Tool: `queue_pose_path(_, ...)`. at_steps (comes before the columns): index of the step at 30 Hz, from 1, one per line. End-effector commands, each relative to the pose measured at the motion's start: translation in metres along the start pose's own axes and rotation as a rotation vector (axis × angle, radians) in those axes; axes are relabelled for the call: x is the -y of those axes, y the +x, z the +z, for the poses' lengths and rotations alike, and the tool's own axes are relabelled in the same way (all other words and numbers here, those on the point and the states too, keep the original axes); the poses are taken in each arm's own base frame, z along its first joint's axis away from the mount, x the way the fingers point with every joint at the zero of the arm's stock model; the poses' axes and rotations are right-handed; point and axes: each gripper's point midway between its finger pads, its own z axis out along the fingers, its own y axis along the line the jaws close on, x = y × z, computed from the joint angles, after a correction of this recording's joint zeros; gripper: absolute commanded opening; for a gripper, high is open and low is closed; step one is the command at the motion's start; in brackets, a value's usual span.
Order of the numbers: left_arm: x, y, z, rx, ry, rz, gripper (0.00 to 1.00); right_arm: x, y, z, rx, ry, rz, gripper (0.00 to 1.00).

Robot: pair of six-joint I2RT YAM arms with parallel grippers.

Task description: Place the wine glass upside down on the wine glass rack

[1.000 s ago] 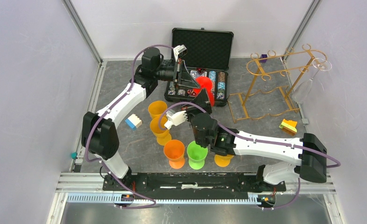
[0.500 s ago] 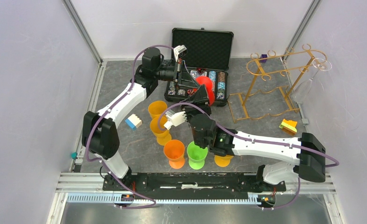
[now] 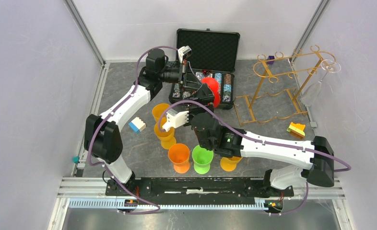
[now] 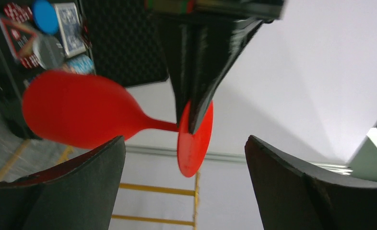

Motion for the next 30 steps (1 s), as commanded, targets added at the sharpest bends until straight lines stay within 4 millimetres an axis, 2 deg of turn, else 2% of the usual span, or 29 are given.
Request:
queue_pose_path(1,0.005,-0.006,0.0,0.014,0.003,0.086,0.02,0.028,-0.016,-0.002,0.136,-0.031,0.34,0.98)
queue_pose_path(6,-0.002,-0.003,-0.001,0.008,-0.033,0.087,0.02,0.038,-0.021,0.01,0.173,-0.154,0.554,0.98)
queue_pose_path(11,-0.013,0.003,-0.005,-0.005,-0.111,0.096,0.02,0.061,-0.02,0.022,0.178,-0.252,0.792,0.98)
queue_pose_path(14,-0.018,0.005,-0.008,-0.013,-0.16,0.121,0.02,0.075,-0.016,0.029,0.2,-0.315,0.961,0.98)
queue_pose_path(17,-0.024,0.009,-0.01,-0.023,-0.201,0.13,0.02,0.084,-0.002,0.036,0.214,-0.364,1.178,0.98)
queue_pose_path(24,-0.031,0.012,-0.014,-0.028,-0.252,0.136,0.02,0.081,0.021,0.041,0.26,-0.509,1.562,0.98)
queue_pose_path(30,-0.035,0.015,-0.016,-0.032,-0.271,0.132,0.02,0.055,0.041,0.042,0.258,-0.613,1.863,0.94)
